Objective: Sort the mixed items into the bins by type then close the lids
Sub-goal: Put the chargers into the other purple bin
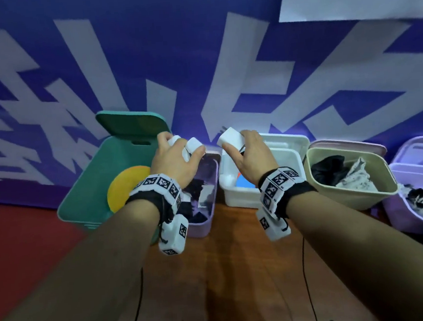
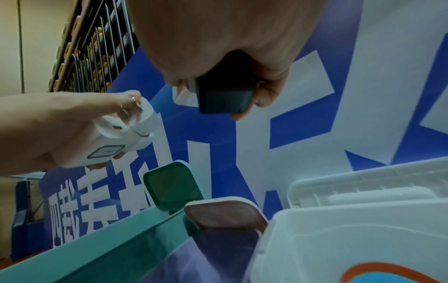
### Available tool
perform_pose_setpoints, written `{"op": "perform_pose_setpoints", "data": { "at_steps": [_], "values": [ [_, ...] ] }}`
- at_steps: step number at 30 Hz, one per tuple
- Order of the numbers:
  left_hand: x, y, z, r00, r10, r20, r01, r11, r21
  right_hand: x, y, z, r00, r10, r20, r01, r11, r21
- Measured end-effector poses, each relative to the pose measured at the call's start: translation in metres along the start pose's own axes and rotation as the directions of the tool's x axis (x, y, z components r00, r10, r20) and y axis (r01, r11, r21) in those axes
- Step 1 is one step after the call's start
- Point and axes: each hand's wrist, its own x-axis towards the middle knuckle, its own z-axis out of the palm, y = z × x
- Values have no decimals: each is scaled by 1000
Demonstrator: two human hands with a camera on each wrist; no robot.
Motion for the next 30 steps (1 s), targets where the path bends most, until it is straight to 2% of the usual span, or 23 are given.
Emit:
{"op": "perform_pose_setpoints", "data": {
  "at_steps": [7,15,19,25,30],
  "values": [
    [21,-36,-24,998,-66,16,67,994,-85,23,-41,30,999,-18,-30,20,997,73],
    [40,-60,-21,982,-109,151,128,984,-122,36,-41,66,1000,11,-23,-10,998,59],
    [43,-64,-12,947,-94,308,147,977,-153,33,-35,79,999,50,-10,-49,997,62],
    [46,-74,12,893,-115,436,172,981,-94,28,-19,93,982,187,-39,-181,977,116],
    [52,-79,41,834,-162,528,223,973,-53,21,-4,100,957,291,5,-288,945,152]
  ]
}}
